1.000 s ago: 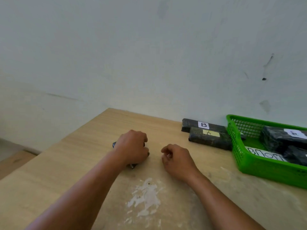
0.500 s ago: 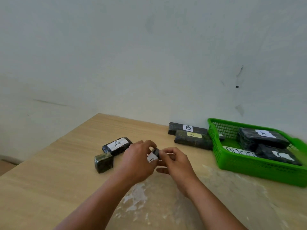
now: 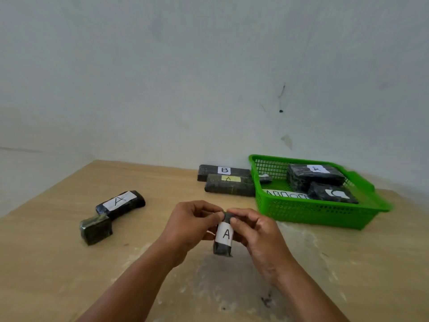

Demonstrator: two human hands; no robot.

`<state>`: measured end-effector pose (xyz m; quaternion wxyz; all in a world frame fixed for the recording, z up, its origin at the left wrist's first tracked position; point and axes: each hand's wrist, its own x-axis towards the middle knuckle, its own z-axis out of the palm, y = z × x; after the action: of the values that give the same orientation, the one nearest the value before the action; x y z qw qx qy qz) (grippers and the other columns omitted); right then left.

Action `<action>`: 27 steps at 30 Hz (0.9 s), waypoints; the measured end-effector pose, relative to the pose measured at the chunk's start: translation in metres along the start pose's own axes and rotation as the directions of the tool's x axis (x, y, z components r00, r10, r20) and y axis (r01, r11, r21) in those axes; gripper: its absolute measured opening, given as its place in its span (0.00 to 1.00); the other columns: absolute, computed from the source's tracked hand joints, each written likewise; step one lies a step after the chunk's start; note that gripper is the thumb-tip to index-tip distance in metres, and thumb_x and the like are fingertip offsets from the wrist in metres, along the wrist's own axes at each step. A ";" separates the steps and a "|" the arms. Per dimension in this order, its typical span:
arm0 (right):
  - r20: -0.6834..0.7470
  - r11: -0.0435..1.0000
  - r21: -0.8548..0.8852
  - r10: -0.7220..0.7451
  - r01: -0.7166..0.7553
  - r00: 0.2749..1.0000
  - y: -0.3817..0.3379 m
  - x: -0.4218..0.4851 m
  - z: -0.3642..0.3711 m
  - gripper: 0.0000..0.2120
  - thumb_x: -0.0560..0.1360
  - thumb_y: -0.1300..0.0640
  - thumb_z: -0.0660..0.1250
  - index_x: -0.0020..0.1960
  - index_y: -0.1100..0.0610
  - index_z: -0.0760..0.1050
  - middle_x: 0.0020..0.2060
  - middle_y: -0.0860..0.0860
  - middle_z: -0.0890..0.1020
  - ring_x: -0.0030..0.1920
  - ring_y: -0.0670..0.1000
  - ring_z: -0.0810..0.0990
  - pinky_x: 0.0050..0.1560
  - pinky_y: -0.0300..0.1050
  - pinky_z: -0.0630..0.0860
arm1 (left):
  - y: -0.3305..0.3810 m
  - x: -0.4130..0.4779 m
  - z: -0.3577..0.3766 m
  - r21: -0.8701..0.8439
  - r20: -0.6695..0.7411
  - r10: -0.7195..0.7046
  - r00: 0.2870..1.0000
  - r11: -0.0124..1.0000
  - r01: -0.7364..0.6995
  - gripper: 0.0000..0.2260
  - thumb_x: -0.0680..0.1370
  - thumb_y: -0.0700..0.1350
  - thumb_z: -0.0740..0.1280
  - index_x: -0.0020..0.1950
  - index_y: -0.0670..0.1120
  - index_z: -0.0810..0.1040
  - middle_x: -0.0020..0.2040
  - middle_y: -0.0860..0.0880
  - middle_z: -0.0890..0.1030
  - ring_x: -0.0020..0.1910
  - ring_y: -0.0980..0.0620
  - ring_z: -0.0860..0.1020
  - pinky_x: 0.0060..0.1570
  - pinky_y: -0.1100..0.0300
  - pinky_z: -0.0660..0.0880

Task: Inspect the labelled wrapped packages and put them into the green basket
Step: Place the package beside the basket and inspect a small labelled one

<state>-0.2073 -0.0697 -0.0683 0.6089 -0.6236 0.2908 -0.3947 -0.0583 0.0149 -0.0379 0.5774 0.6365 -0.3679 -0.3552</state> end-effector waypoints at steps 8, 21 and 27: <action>-0.014 1.000 0.019 -0.012 0.012 1.000 0.006 0.003 -0.013 0.09 0.78 0.67 0.72 0.54 0.55 0.86 0.49 0.54 0.89 0.50 0.52 0.88 0.50 0.42 0.84 | -0.015 -0.004 0.004 -0.045 0.139 0.017 0.990 0.999 -0.011 0.15 0.77 0.36 0.74 0.61 0.51 0.84 0.45 0.39 0.85 0.41 0.48 0.86 0.39 0.56 0.83; 0.157 0.996 0.065 0.051 -0.062 0.986 0.009 -0.004 -0.008 0.28 0.78 0.70 0.70 0.71 0.46 0.77 0.51 0.59 0.85 0.47 0.54 0.87 0.46 0.49 0.84 | -0.024 0.001 -0.004 -0.118 0.140 0.047 0.989 0.993 -0.030 0.20 0.78 0.35 0.72 0.68 0.51 0.81 0.51 0.36 0.84 0.47 0.44 0.86 0.43 0.56 0.83; 0.207 0.997 0.064 0.029 -0.043 0.978 0.006 -0.005 -0.015 0.32 0.76 0.68 0.73 0.74 0.45 0.74 0.53 0.58 0.85 0.54 0.56 0.87 0.54 0.53 0.85 | -0.025 -0.002 -0.004 -0.070 0.241 0.089 0.966 0.995 -0.074 0.34 0.72 0.28 0.75 0.74 0.52 0.74 0.55 0.36 0.82 0.45 0.47 0.86 0.44 0.58 0.81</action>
<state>-0.2221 -0.0740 -0.0757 0.6637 -0.6345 0.2238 -0.3266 -0.0540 0.0201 -0.0621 0.5608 0.5546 -0.4511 -0.4176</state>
